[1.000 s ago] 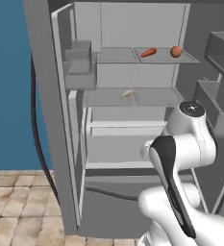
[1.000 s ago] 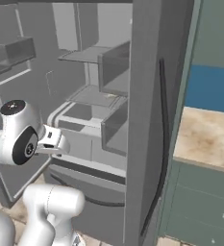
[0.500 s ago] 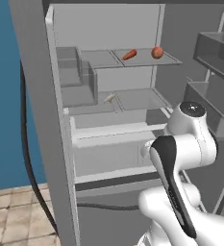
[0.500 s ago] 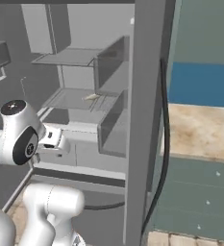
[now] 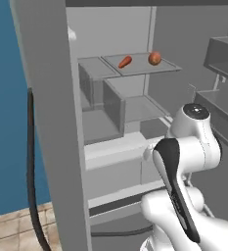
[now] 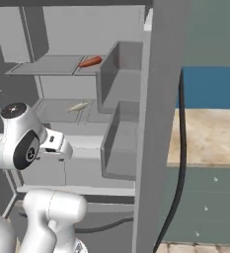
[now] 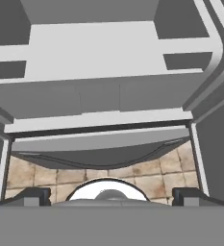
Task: Gather the carrot and onion from the fridge and place them on a tray on the dining counter. Then gather the chicken drumstick and fish from the fridge and place them on the other tray.
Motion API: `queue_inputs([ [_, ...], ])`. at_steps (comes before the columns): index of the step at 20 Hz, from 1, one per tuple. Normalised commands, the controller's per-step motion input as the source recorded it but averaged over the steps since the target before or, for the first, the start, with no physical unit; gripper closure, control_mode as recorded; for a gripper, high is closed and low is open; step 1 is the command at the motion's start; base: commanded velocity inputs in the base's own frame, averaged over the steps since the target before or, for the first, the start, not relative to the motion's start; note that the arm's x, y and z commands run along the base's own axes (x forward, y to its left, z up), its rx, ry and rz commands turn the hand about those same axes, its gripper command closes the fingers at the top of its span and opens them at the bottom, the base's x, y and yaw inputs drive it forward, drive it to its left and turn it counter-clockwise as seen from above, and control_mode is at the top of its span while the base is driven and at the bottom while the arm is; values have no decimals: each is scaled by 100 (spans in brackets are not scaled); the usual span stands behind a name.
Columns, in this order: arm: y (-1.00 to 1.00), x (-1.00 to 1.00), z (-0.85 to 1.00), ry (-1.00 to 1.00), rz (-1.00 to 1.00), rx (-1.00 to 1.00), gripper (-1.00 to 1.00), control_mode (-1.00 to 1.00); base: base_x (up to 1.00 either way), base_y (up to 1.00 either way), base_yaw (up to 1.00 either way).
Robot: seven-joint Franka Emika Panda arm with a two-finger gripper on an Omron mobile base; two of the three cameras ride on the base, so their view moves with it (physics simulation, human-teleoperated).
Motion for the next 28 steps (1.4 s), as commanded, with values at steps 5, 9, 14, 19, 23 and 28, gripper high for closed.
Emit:
queue_inputs([
  [5, 0, 0, 0, 0, 0, 0, -100, 100, 51, 25, -9],
  [9, 0, 0, 0, 0, 0, 0, -100, 100, 67, 0, 4],
  [14, 0, 0, 0, 0, 0, 0, -100, 100, 73, 0, 16],
  [19, 0, 0, 0, 0, 0, 0, -100, 100, 14, 1, 4],
  [23, 28, 62, 0, 0, -3, 0, -100, -100, 12, 4, 0],
  [28, 51, 79, 4, -3, -4, 0, -100, -100, 0, 0, 0],
])
